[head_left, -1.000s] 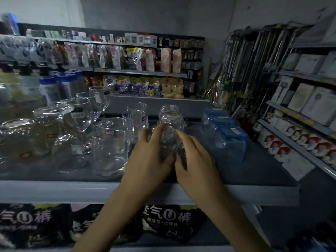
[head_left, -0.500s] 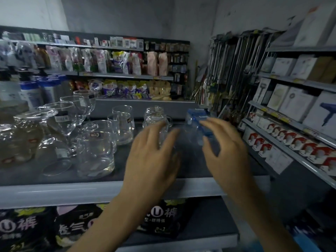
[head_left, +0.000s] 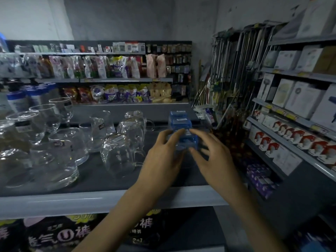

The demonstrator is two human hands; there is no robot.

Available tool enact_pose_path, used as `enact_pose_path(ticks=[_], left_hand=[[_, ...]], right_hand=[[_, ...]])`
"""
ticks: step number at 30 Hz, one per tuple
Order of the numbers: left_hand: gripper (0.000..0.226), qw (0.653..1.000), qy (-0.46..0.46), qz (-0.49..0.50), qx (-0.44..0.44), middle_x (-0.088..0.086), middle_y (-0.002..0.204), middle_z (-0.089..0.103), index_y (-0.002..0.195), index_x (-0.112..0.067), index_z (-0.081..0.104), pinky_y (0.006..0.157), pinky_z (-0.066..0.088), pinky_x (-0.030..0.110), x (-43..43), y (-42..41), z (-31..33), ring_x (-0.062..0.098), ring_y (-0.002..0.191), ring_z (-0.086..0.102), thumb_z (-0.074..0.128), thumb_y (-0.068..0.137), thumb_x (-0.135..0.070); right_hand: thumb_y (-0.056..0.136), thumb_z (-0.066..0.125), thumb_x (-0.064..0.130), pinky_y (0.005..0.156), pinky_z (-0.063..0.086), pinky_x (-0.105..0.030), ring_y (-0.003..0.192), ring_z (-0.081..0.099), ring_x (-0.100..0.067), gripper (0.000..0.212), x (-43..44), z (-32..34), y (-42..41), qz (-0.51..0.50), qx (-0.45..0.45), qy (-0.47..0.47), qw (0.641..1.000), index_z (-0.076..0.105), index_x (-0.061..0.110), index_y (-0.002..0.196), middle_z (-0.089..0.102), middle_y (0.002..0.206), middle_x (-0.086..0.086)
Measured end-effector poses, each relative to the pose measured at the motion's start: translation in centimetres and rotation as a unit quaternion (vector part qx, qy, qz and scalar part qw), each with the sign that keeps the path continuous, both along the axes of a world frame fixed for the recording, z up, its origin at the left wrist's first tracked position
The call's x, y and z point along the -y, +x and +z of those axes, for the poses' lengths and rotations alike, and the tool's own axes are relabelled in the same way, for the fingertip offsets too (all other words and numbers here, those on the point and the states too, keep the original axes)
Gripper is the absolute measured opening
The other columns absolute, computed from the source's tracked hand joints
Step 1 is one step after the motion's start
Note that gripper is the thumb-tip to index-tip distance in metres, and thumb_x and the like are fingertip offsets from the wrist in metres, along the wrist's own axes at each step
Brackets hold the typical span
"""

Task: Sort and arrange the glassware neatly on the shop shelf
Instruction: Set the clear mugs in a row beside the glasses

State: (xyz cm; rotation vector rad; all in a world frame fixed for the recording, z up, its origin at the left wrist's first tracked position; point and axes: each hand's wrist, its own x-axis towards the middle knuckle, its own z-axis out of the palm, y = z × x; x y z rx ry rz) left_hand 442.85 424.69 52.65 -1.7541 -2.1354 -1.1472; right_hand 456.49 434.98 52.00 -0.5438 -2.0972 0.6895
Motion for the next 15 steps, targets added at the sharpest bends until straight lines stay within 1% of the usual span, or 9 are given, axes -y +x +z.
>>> enact_pose_path(ticks=[5,6,8,10,13,15], left_hand=[[0.058,0.999,0.017,-0.018,0.042,-0.004,0.148,0.043,0.154,-0.035,0.042,0.101,0.055,0.044,0.06,-0.13,0.06,0.02,0.125,0.057,0.064,0.101,-0.029],[0.059,0.999,0.019,-0.017,0.043,-0.005,0.147,0.044,0.154,-0.036,0.041,0.102,0.055,0.041,0.11,-0.15,0.09,0.017,0.125,0.056,0.064,0.1,-0.029],[0.059,0.999,0.025,-0.011,0.047,-0.007,0.143,0.046,0.154,-0.036,0.042,0.102,0.052,0.031,0.15,-0.24,0.12,0.012,0.123,0.056,0.065,0.1,-0.03],[0.057,0.998,0.03,-0.011,0.053,-0.009,0.141,0.049,0.153,-0.036,0.044,0.1,0.046,0.021,0.15,-0.35,0.08,0.009,0.123,0.056,0.065,0.1,-0.032],[0.057,0.998,0.033,-0.012,0.06,-0.01,0.141,0.05,0.152,-0.035,0.045,0.1,0.041,0.017,-0.02,-0.48,-0.06,0.007,0.125,0.054,0.065,0.099,-0.032],[0.057,0.997,0.037,-0.014,0.064,-0.01,0.142,0.049,0.153,-0.035,0.044,0.099,0.041,0.015,-0.03,-0.47,-0.07,0.007,0.125,0.054,0.065,0.1,-0.032]], right_hand=[[0.098,0.067,0.025,0.105,0.053,-0.033,0.129,0.052,0.002,0.049,-0.18,-0.24,0.04,-0.003,-0.014,-0.002,1.0,0.053,0.031,0.145,0.052,0.14,0.022],[0.098,0.067,0.025,0.104,0.053,-0.033,0.128,0.051,0.003,0.049,-0.2,-0.27,0.07,-0.002,-0.016,-0.004,1.0,0.053,0.032,0.145,0.051,0.139,0.023],[0.098,0.067,0.025,0.104,0.053,-0.033,0.127,0.05,0.006,0.05,-0.19,-0.3,0.1,0.0,-0.014,-0.009,1.0,0.052,0.034,0.145,0.048,0.137,0.028],[0.099,0.066,0.025,0.105,0.053,-0.033,0.127,0.049,0.006,0.05,-0.19,-0.28,0.08,0.0,-0.01,-0.005,1.0,0.051,0.035,0.146,0.046,0.136,0.03],[0.099,0.066,0.025,0.104,0.054,-0.035,0.129,0.051,0.003,0.049,-0.17,-0.27,0.06,0.001,-0.011,0.002,1.0,0.051,0.034,0.145,0.05,0.14,0.024],[0.098,0.066,0.027,0.103,0.054,-0.036,0.13,0.052,0.0,0.05,-0.18,-0.35,0.1,-0.002,-0.013,0.005,1.0,0.051,0.035,0.145,0.052,0.142,0.02]])
